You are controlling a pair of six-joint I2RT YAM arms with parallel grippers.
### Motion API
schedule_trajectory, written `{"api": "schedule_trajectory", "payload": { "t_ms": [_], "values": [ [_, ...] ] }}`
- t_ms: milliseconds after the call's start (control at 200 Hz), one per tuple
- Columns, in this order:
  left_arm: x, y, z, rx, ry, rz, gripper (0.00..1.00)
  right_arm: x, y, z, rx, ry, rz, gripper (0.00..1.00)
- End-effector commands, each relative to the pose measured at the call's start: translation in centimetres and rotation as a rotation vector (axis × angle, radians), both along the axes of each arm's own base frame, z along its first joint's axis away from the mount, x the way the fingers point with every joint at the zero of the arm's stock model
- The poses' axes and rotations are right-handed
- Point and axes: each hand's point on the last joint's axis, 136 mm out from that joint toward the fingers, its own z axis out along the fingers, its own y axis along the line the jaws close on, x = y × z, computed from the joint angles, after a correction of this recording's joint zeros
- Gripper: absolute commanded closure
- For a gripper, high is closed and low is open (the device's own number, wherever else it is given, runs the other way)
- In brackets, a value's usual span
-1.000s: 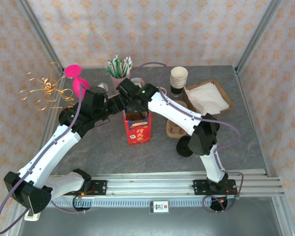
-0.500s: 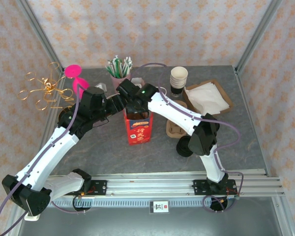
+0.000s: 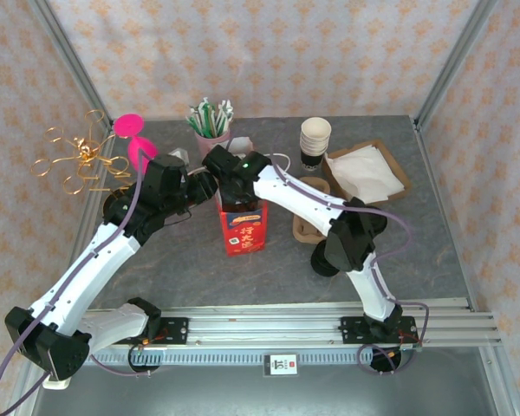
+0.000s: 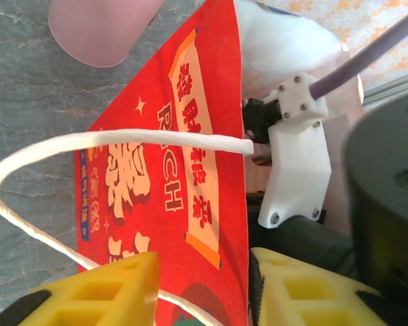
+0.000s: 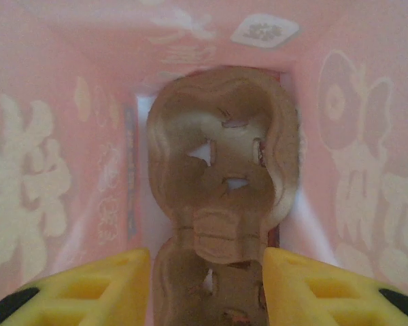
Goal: Pack the takeout coffee
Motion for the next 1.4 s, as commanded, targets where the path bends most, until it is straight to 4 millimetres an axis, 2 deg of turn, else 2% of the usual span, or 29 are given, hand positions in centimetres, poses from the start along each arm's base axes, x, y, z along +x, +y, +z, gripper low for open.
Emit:
{"api": "schedule_trajectory", "payload": {
  "t_ms": [0, 80, 135, 185, 500, 586, 791, 951, 1056, 1176, 1311, 1396],
  "values": [
    [0.4, 0.3, -0.6, 0.015, 0.003, 0.006, 0.68, 0.9, 0.1, -0.6, -0.014, -0.016, -0.021, 0.53],
    [0.5, 0.2, -0.8, 0.008, 0.005, 0.004, 0.76, 1.3, -0.1, -1.4, -0.017, -0.001, -0.029, 0.53],
    [0.5, 0.2, -0.7, 0.007, -0.001, 0.008, 0.77, 1.5, -0.1, -1.8, -0.022, -0.005, -0.033, 0.53],
    [0.6, 0.2, -0.7, 0.007, -0.003, 0.008, 0.82, 1.5, 0.0, -2.1, -0.021, -0.004, -0.029, 0.53],
    [0.6, 0.0, -0.7, 0.003, 0.0, -0.002, 0.87, 1.7, -0.2, -5.3, -0.025, 0.026, -0.034, 0.56],
    [0.6, -0.1, -0.8, -0.001, -0.002, -0.004, 0.87, 1.4, 0.5, -5.8, 0.006, 0.043, -0.011, 0.58],
    [0.6, -0.1, -1.1, -0.003, 0.002, -0.005, 0.89, 0.9, 3.2, -3.8, 0.15, 0.051, 0.041, 0.59],
    [0.7, -0.3, -1.4, -0.003, 0.009, -0.012, 0.9, 0.8, 4.6, -0.5, 0.262, 0.03, 0.065, 0.59],
    [0.6, -0.2, -1.3, -0.004, 0.006, -0.009, 0.9, 1.6, 3.3, 0.6, 0.219, -0.023, 0.026, 0.58],
    [0.6, 0.0, -1.3, 0.004, 0.007, -0.002, 0.9, 2.5, 1.1, 0.2, 0.122, -0.067, -0.029, 0.55],
    [0.6, 0.0, -1.4, 0.003, 0.008, -0.003, 0.9, 2.8, -0.5, -2.2, 0.032, -0.072, -0.055, 0.55],
    [0.6, 0.0, -1.3, 0.001, 0.007, -0.003, 0.9, 2.5, -0.2, -3.8, 0.031, -0.054, -0.04, 0.55]
  ]
}}
